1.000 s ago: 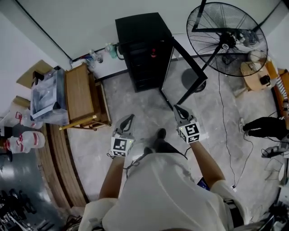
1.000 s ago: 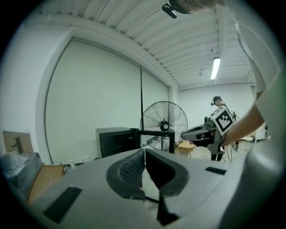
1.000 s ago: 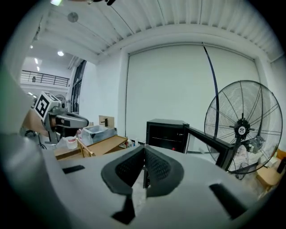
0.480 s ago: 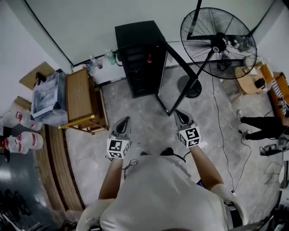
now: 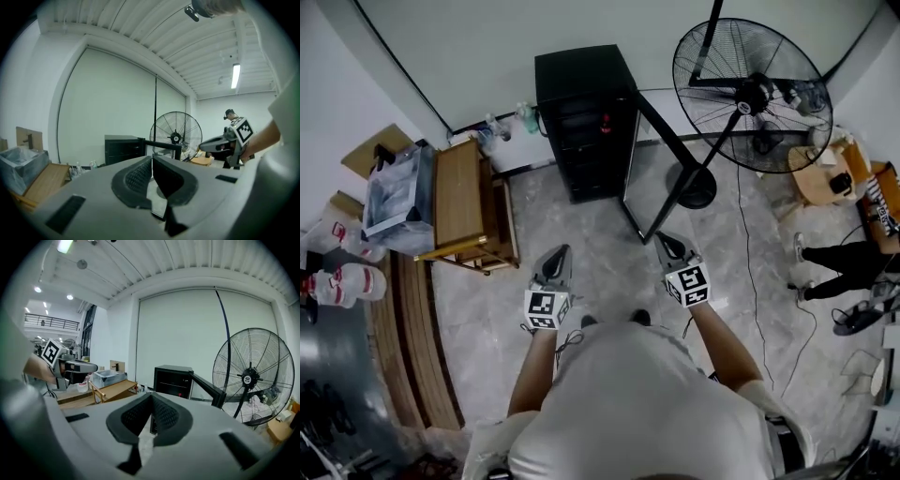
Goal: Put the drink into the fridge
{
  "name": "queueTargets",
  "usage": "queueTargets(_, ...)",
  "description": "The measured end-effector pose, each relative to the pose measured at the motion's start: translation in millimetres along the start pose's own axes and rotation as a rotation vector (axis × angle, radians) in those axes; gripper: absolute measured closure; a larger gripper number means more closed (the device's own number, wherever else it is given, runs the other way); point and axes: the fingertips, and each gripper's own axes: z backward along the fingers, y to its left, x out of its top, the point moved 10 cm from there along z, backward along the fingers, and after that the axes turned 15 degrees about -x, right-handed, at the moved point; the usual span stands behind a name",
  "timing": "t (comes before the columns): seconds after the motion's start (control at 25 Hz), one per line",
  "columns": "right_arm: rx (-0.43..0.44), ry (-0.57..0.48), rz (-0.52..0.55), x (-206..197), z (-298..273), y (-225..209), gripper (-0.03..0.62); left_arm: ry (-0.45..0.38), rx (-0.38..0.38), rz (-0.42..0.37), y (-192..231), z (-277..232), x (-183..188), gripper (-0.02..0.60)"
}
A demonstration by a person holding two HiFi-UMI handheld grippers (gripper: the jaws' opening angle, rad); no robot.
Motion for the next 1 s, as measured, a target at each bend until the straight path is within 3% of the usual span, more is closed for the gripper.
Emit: queueTargets(1.0, 0.017, -0.022, 0.012, 21, -5, -29, 0.595, 0.002, -0.001, -0.020, -5, -25, 17, 0.572)
